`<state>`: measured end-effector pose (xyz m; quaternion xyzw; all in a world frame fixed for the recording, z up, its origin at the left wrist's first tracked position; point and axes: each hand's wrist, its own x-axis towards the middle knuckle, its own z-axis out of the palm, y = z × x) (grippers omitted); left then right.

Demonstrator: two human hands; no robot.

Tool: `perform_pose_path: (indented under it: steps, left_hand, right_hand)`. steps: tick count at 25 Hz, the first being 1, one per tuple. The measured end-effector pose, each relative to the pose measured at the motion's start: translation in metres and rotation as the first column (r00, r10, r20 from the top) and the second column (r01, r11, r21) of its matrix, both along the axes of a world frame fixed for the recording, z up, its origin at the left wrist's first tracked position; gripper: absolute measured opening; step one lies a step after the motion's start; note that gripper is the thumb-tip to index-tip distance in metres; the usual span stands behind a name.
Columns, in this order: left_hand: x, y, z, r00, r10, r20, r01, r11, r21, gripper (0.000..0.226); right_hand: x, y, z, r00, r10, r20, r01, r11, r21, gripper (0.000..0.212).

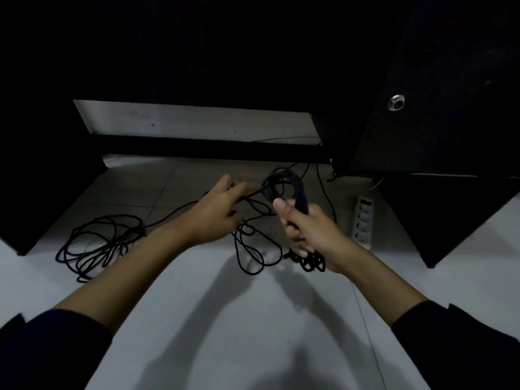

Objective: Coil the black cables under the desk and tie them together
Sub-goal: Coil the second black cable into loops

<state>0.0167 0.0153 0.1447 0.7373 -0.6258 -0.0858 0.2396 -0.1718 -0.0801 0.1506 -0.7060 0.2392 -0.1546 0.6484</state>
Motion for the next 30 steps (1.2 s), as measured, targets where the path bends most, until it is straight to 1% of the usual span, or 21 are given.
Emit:
perform_pose_path:
  steps: [2, 5, 6, 8, 12, 14, 16, 19, 21, 23, 24, 25, 26, 27, 28, 29, 30]
  left_hand:
    - [-0.002, 0.004, -0.003, 0.999, 0.015, -0.036, -0.014, 0.999, 0.031, 0.052]
    - [-0.011, 0.008, -0.005, 0.981, -0.035, -0.189, 0.039, 0.999, 0.018, 0.022]
    - [-0.015, 0.008, -0.005, 0.976, -0.06, -0.209, 0.061, 0.998, 0.001, 0.017]
    - [-0.022, 0.006, -0.004, 0.974, -0.087, -0.209, 0.085, 0.996, -0.016, 0.017]
    - [-0.039, 0.002, -0.006, 0.965, -0.135, -0.225, 0.149, 0.988, 0.047, 0.011]
    - [-0.043, 0.0, -0.007, 0.953, -0.146, -0.265, 0.162, 0.986, 0.038, 0.013]
    - [-0.044, 0.0, -0.009, 0.921, -0.149, -0.359, 0.167, 0.986, 0.02, 0.016]
    - [-0.04, 0.004, -0.012, 0.877, -0.125, -0.465, 0.128, 0.991, -0.026, 0.031]
    - [-0.037, 0.009, -0.013, 0.9, -0.058, -0.431, 0.043, 0.998, -0.045, 0.047]
    - [-0.035, 0.019, -0.016, 0.952, 0.033, -0.304, -0.04, 0.999, -0.019, 0.057]
    - [-0.034, 0.024, -0.018, 0.968, 0.051, -0.245, -0.048, 0.999, 0.016, 0.06]
    - [-0.034, 0.029, -0.021, 0.973, 0.046, -0.225, -0.033, 0.998, 0.062, 0.063]
    - [-0.033, 0.033, -0.026, 0.968, 0.025, -0.251, 0.0, 0.995, 0.101, 0.066]
    - [-0.034, 0.036, -0.031, 0.943, 0.005, -0.332, 0.034, 0.993, 0.114, 0.066]
    - [-0.035, 0.038, -0.035, 0.886, -0.004, -0.464, 0.054, 0.994, 0.095, 0.06]
    - [-0.036, 0.039, -0.036, 0.789, -0.01, -0.615, 0.059, 0.997, 0.059, 0.051]
    - [-0.038, 0.038, -0.036, 0.665, 0.0, -0.747, 0.042, 0.998, 0.038, 0.041]
  right_hand:
    - [0.003, -0.003, 0.001, 0.993, -0.099, 0.065, 0.096, 0.995, 0.04, 0.039]
    - [0.007, -0.005, 0.001, 0.977, -0.183, 0.111, 0.178, 0.982, 0.059, 0.035]
    - [0.008, -0.005, 0.001, 0.972, -0.205, 0.115, 0.199, 0.978, 0.056, 0.034]
    - [0.01, -0.004, -0.001, 0.963, -0.242, 0.121, 0.237, 0.97, 0.05, 0.033]
    - [0.014, -0.002, -0.003, 0.955, -0.258, 0.144, 0.257, 0.966, 0.026, 0.039]
    - [0.016, 0.001, -0.003, 0.951, -0.264, 0.16, 0.265, 0.964, 0.017, 0.034]
    - [0.018, 0.003, -0.002, 0.943, -0.277, 0.183, 0.276, 0.961, 0.033, 0.025]
    - [0.021, 0.001, 0.001, 0.929, -0.296, 0.224, 0.301, 0.953, 0.01, 0.025]
    - [0.021, -0.003, 0.003, 0.925, -0.298, 0.235, 0.31, 0.95, -0.018, 0.024]
    - [0.02, -0.006, 0.004, 0.921, -0.292, 0.257, 0.305, 0.952, -0.012, 0.02]
    - [0.019, -0.008, 0.006, 0.919, -0.29, 0.267, 0.303, 0.953, -0.008, 0.019]
    - [0.018, -0.009, 0.007, 0.915, -0.294, 0.276, 0.308, 0.951, -0.006, 0.019]
    - [0.017, -0.01, 0.009, 0.91, -0.303, 0.284, 0.317, 0.948, -0.007, 0.02]
    - [0.017, -0.011, 0.011, 0.904, -0.313, 0.289, 0.329, 0.944, -0.007, 0.02]
    - [0.017, -0.012, 0.012, 0.9, -0.321, 0.294, 0.338, 0.941, -0.006, 0.021]
    - [0.016, -0.013, 0.013, 0.897, -0.324, 0.301, 0.342, 0.94, -0.008, 0.02]
    - [0.016, -0.014, 0.014, 0.894, -0.325, 0.308, 0.346, 0.938, -0.014, 0.02]
